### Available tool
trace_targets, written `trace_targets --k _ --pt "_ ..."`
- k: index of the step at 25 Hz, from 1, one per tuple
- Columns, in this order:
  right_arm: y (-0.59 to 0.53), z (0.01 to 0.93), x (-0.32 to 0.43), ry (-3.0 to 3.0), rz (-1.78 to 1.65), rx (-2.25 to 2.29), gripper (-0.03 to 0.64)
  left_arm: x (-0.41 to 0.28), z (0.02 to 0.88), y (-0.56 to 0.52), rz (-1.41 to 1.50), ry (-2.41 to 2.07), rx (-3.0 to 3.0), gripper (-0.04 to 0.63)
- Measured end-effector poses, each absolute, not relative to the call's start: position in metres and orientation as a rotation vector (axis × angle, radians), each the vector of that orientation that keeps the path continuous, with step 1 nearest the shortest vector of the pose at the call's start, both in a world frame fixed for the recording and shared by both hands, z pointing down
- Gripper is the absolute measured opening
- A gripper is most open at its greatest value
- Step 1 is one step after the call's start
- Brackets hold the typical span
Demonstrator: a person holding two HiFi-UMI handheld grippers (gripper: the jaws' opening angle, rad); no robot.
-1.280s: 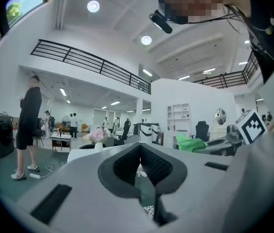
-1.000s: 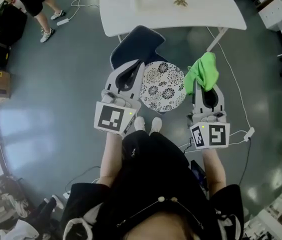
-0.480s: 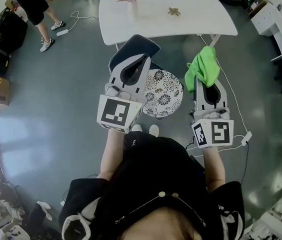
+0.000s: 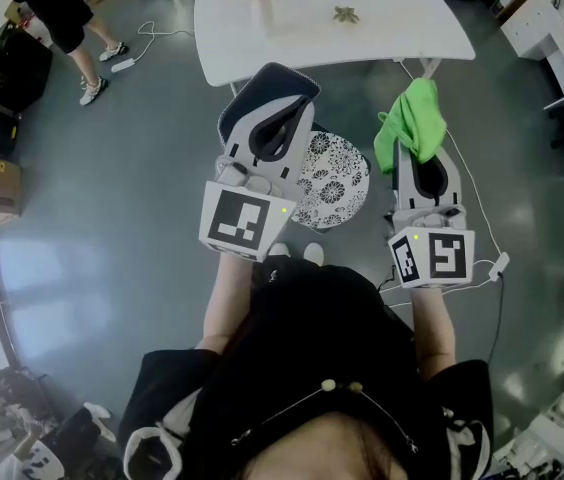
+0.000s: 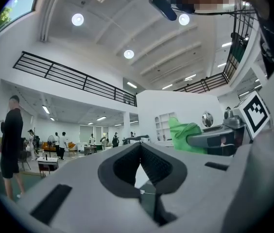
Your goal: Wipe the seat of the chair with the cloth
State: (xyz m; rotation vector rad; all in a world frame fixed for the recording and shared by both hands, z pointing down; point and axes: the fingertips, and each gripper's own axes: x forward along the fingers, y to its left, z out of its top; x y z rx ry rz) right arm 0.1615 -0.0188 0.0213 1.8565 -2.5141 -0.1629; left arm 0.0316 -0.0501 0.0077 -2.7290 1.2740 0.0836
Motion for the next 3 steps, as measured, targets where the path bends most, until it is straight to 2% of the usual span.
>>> trace_targets --k 3 --pt "-0.018 0.0224 0.1599 -2.493 -0.181 1.857 0.049 0.0291 0.0089 -0.0509 0.083 1.273 -2.73 0.005"
